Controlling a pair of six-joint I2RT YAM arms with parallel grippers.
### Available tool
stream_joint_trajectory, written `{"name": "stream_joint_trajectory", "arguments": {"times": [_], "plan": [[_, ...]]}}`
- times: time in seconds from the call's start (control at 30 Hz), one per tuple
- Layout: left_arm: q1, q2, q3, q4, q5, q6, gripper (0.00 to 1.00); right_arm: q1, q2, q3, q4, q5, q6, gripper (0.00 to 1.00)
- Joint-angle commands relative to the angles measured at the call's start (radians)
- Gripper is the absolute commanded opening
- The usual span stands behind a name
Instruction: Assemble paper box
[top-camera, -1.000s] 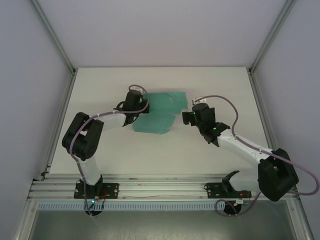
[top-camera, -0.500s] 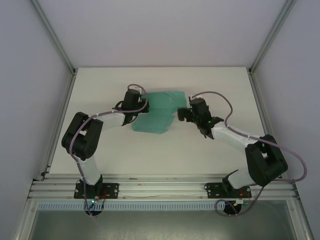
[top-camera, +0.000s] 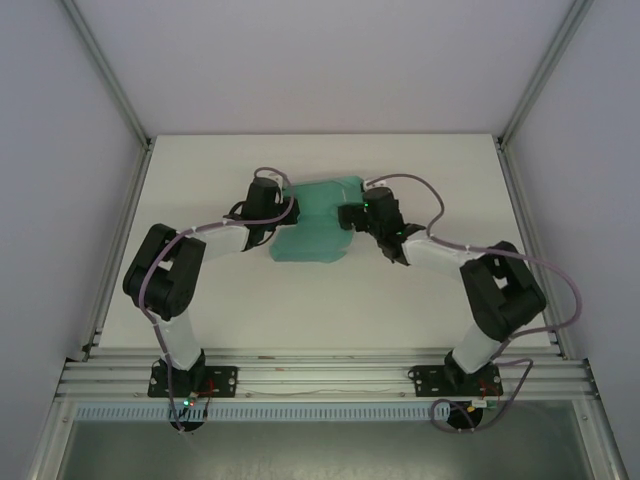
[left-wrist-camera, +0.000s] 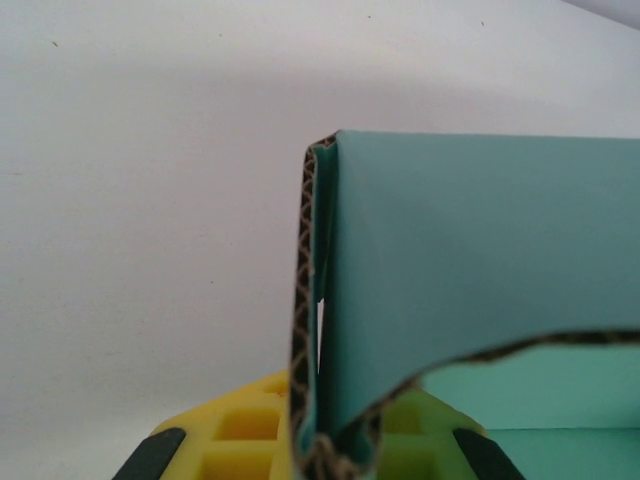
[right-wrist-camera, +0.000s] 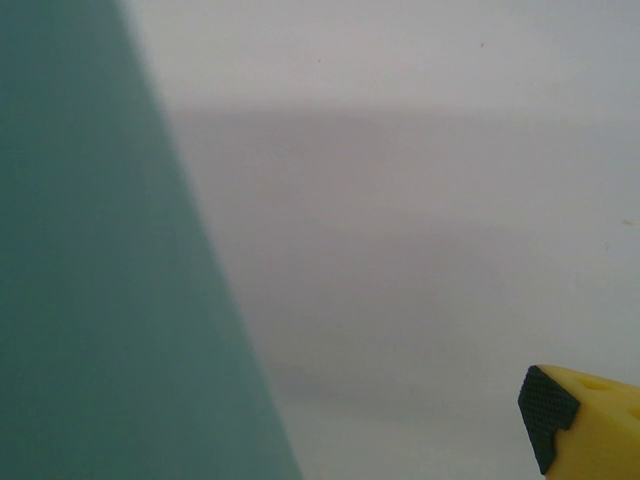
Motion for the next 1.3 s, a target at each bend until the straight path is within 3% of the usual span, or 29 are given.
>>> {"name": "stream_joint_trajectory", "arguments": {"times": [0.0,0.07,0.37,0.57,0.83,1.13,1.27], "plan": [[-0.014,-0.003,0.018,0.061,0.054,-0.05,0.0,0.081,0.079,0.046,0.018,0.242,-0.094,1.0],[-0.014,-0.004,0.02,0.05,0.041,-0.044,0.0,0.093,0.102,0.057,0.02,0.329,-0.089,1.0],[-0.014,0.001,0.02,0.018,-0.005,-0.024,0.0,0.089,-0.042,-0.035,0.045,0.262,-0.065,1.0],[-0.013,0.004,0.018,0.015,-0.022,-0.002,0.0,0.067,-0.232,-0.109,0.005,0.131,-0.038,1.0],[-0.014,0.003,0.0,0.038,-0.03,0.028,0.0,-0.041,-0.397,-0.135,0.02,-0.008,0.011,1.0],[-0.013,0.009,0.003,0.031,-0.026,0.039,0.0,-0.069,-0.234,0.031,-0.085,-0.124,-0.046,1.0],[-0.013,0.007,0.006,0.014,-0.04,0.047,0.0,-0.068,-0.174,0.042,-0.05,-0.182,-0.051,1.0]]}}
